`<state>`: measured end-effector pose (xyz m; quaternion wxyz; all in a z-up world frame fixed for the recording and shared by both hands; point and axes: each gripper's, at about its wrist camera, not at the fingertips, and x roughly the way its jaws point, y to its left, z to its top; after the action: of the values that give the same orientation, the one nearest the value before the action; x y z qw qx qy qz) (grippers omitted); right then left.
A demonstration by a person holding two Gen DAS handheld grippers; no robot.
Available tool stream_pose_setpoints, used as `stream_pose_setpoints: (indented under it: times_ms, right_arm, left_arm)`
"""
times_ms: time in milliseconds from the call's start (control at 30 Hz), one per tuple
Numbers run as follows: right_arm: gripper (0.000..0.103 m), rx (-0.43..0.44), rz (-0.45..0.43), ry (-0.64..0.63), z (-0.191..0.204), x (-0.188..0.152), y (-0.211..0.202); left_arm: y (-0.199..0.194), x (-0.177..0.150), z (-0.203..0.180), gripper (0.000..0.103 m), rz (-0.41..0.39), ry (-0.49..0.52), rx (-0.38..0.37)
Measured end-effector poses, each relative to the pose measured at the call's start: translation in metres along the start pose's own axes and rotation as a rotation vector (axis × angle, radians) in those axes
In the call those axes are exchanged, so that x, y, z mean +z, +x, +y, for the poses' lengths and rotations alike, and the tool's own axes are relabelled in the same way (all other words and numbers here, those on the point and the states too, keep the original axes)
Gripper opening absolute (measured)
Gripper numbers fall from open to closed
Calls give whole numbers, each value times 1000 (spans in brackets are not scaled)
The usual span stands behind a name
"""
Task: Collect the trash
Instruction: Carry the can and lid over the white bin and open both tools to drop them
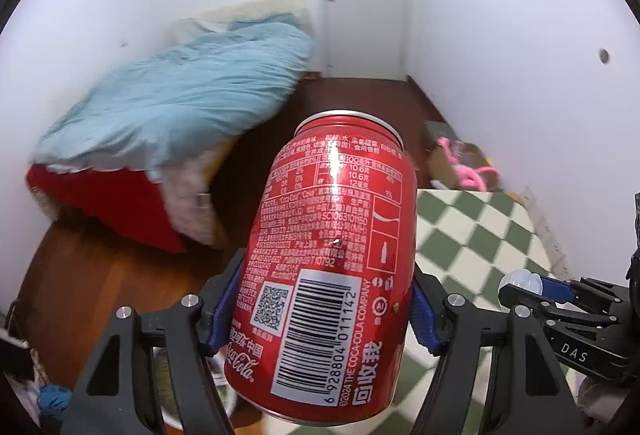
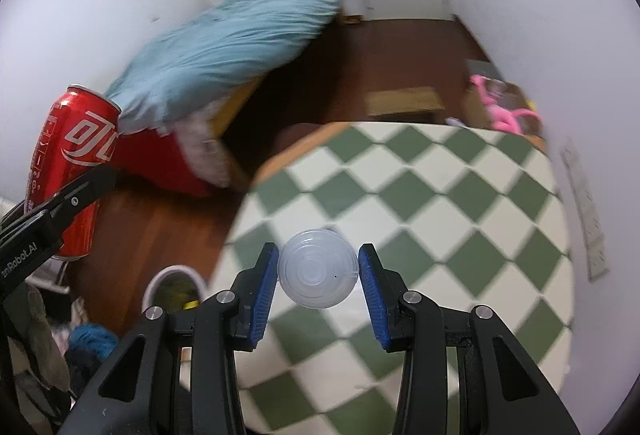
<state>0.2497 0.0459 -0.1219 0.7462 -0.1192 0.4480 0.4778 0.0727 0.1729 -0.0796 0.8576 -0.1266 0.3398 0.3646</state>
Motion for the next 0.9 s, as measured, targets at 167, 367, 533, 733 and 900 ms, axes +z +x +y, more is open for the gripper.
stream_pose_setpoints:
  times_ms: [167, 367, 533, 733, 900]
  right_arm:
    - [43, 90, 32, -104, 87, -9, 19]
    - [43, 164, 147, -213, 191, -35, 86]
    - [43, 164, 285, -307, 259, -65, 168]
    - [43, 96, 431, -430, 316, -101, 265]
    - [43, 17, 517, -505, 335, -127, 329]
  left_arm:
    - [-17, -28, 87, 68, 14, -68, 127]
    - [5, -87, 190, 68, 143, -161, 283]
    - [53, -141, 249, 68, 302, -210, 364]
    - [128, -197, 292, 68, 482, -198, 443]
    - [173, -233, 310, 68, 594, -193, 463]
